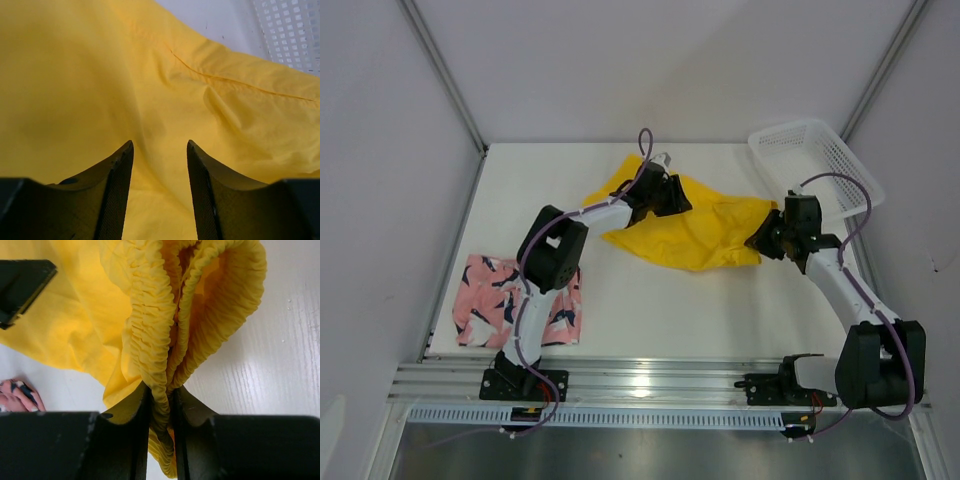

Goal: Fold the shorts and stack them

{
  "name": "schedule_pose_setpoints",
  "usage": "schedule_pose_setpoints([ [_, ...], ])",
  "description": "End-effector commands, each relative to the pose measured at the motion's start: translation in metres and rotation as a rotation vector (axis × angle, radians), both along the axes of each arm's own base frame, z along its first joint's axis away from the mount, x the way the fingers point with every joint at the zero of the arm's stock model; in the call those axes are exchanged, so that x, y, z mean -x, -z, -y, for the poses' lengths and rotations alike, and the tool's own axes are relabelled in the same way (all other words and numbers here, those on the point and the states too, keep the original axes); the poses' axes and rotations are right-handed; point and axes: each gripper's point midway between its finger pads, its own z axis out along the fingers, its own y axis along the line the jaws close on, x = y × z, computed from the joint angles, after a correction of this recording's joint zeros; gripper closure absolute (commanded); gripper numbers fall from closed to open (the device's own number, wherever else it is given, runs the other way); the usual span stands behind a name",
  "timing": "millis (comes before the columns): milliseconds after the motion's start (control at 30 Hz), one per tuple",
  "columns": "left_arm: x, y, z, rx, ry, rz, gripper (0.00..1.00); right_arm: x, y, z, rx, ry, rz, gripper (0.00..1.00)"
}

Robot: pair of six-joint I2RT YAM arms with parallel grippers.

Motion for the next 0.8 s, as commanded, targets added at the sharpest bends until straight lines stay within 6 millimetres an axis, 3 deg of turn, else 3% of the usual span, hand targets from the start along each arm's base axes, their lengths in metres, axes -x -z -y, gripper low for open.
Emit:
schedule_pose_setpoints([
  [0,-0.002,0.000,0.022,0.009,0.010,0.014,0.50,-0.028,-0.043,0.006,-0.065,0.116,0.217,1.00],
  [300,0.010,0.040,0.022,-0.053,-0.023,-0.053,0.51,-0.040,-0.062,0.028,-0.055,0.246,0.320,1.00],
  [500,0.014,0.051,0.013,-0.117,-0.042,-0.066,0.51,-0.043,-0.064,0.034,-0.066,0.246,0.299,1.00],
  [667,0.020,0.053,0.021,-0.132,-0.019,-0.066,0.48,-0.047,-0.069,0.020,-0.093,0.140,0.286,1.00],
  [767,0.024,0.052,0.031,-0.139,-0.001,-0.063,0.46,-0.051,-0.083,0.000,-0.121,0.051,0.284,1.00],
])
